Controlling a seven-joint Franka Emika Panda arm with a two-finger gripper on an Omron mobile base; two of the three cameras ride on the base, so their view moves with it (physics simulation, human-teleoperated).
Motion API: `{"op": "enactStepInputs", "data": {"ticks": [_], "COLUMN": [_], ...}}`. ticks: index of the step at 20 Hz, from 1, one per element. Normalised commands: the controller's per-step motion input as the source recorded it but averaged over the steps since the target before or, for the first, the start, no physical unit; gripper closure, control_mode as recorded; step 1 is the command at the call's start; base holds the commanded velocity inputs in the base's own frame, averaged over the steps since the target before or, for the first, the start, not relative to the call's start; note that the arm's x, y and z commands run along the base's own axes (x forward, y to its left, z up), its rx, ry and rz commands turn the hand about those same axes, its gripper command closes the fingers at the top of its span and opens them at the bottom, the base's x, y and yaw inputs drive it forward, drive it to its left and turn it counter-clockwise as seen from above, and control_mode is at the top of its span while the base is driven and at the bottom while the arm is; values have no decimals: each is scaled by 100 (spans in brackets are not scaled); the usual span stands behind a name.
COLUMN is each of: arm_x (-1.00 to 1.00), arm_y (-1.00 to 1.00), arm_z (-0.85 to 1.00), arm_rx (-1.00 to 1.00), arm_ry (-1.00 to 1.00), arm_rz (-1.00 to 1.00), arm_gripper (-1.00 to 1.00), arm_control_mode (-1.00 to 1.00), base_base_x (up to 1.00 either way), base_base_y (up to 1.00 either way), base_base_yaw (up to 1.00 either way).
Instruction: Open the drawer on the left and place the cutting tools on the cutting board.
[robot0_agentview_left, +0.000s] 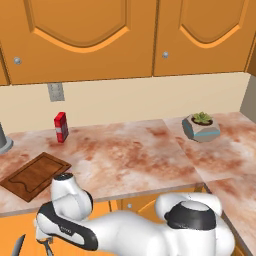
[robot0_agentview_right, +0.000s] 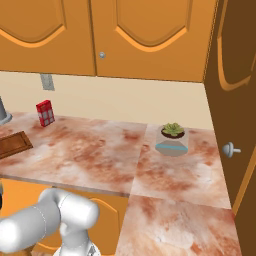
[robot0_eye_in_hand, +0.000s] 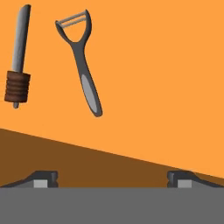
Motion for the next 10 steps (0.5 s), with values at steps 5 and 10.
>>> {"op": "enactStepInputs", "data": {"ticks": [5,10], "arm_x": [13,1], "arm_y": [1,0], "arm_z": [0,-4], "arm_rx": [0,0], "arm_ry": [-12,-21], "arm_rz": [0,0], "arm_gripper": [-100,-100], "arm_control_mode": [-100,-100], "base_base_x": [0,0], "base_base_y": [0,0], "base_base_yaw": [0,0]}}
